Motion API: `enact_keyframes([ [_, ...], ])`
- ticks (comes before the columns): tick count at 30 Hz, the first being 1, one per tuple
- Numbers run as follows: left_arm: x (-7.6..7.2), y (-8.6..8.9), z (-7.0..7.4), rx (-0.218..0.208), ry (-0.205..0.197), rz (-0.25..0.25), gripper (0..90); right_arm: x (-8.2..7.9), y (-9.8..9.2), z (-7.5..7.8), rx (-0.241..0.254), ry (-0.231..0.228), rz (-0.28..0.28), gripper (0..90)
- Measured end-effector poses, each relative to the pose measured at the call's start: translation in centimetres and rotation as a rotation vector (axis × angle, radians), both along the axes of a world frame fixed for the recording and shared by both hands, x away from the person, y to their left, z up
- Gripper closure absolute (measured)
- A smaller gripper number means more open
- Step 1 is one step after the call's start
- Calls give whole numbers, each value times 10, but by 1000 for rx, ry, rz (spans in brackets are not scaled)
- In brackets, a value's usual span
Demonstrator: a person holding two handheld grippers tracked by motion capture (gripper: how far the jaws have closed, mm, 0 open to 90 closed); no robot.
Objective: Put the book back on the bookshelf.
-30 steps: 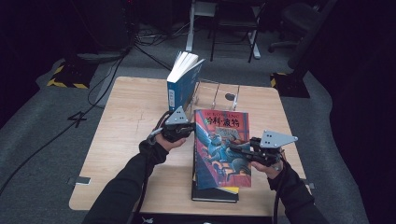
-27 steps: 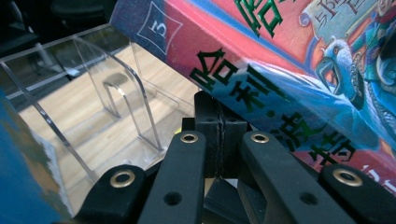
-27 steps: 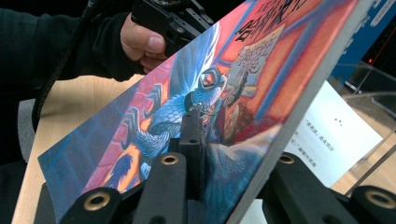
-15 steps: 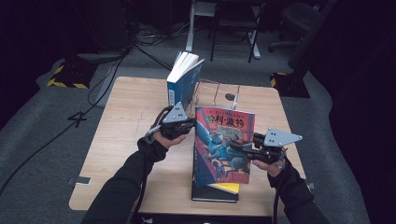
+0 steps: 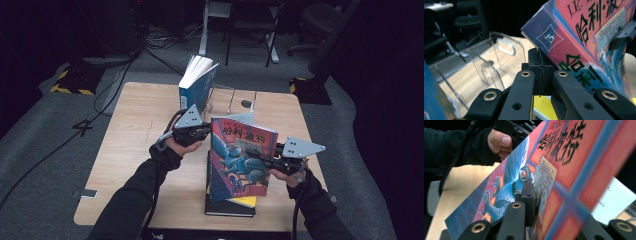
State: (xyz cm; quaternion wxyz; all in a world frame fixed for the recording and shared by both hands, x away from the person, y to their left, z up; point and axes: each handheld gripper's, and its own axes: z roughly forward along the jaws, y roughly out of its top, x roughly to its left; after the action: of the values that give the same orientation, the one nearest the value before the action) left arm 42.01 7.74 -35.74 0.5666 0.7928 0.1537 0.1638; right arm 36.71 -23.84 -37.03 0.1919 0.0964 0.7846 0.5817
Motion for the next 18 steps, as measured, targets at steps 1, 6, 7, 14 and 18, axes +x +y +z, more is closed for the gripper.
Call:
enact_keyframes([
  [1,0,-1,3,7,-11,0,898,1,1,2,1,-11,-6,785],
  [6,-3,0,17,1,-39,-4,898,4,3,8,-12,-40,-17,799],
  [7,-3,0,19,-1,-39,-5,898,4,4,10,-20,-53,-20,801],
  [14,-12,5,28,-19,-56,-22,897,-2,4,13,-22,-77,-8,822],
  [18,-21,9,27,-35,-57,-16,893,-12,3,12,0,-96,8,837],
])
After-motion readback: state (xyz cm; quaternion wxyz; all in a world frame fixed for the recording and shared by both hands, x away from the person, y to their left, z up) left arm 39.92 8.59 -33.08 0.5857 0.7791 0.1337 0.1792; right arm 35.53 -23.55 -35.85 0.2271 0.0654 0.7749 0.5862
